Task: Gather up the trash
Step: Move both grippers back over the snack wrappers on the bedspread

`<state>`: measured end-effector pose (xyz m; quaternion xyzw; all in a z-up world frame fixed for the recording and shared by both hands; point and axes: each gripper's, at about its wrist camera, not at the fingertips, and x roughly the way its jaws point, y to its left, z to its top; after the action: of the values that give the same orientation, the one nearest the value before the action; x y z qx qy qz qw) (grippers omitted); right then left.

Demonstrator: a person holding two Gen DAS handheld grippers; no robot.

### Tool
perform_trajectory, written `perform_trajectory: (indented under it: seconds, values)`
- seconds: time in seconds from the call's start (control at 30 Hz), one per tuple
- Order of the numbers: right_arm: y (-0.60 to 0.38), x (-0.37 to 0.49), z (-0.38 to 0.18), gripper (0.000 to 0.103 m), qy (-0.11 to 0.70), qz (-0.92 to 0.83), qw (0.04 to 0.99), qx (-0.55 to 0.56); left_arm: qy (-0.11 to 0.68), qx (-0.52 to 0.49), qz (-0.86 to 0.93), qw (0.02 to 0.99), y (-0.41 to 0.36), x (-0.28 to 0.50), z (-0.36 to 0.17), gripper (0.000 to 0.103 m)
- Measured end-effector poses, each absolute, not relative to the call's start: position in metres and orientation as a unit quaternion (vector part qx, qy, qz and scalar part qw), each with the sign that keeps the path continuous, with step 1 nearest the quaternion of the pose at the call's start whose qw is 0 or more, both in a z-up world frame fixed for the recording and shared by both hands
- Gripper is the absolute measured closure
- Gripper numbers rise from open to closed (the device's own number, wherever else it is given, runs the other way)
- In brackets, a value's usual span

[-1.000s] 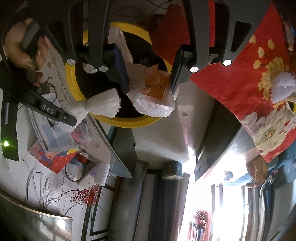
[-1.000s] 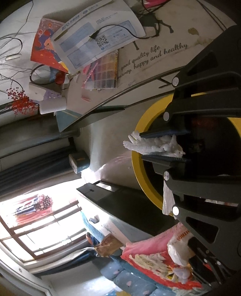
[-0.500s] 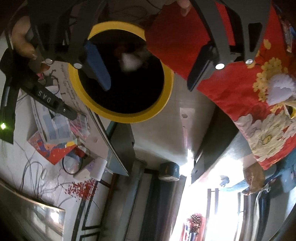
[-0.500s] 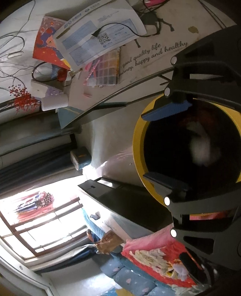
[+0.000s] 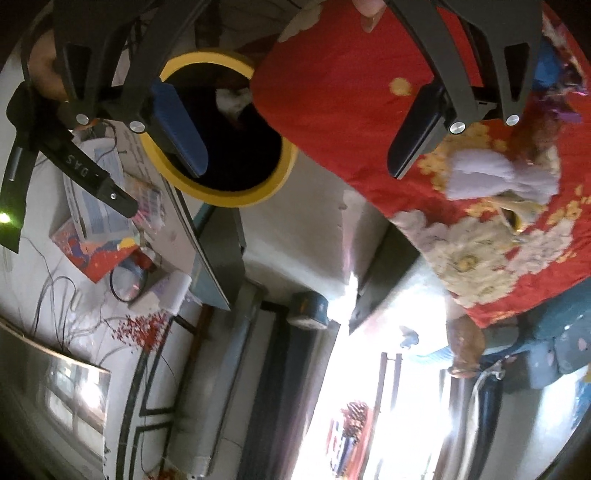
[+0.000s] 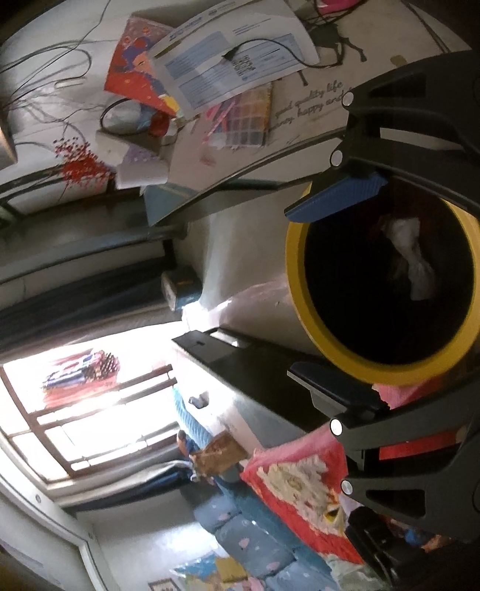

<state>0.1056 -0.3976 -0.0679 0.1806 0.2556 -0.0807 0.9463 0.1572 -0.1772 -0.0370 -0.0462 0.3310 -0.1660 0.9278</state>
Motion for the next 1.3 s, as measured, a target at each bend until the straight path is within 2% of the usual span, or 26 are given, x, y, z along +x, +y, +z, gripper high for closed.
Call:
perform_trajectory:
  seconds: [0.13,0.23,1.3]
  values:
    - [-0.387,0.102,-0.059,0.032,0.248,-0.066,0.950,0.176,0.316,-0.052,-0.145,0.936,-0.157,0.148,-0.027,0.008]
    - [-0.377,0.099,-0.053,0.027,0.243,-0.056,0.953,0.170,0.307,-0.059,-0.132,0.941,-0.143,0.143,-0.021,0.008]
    - [-0.226,0.078,-0.036,0.025,0.271,0.141,0.949,0.071,0.275,-0.110,-0.011,0.955,0.013,0.108,0.002,0.007]
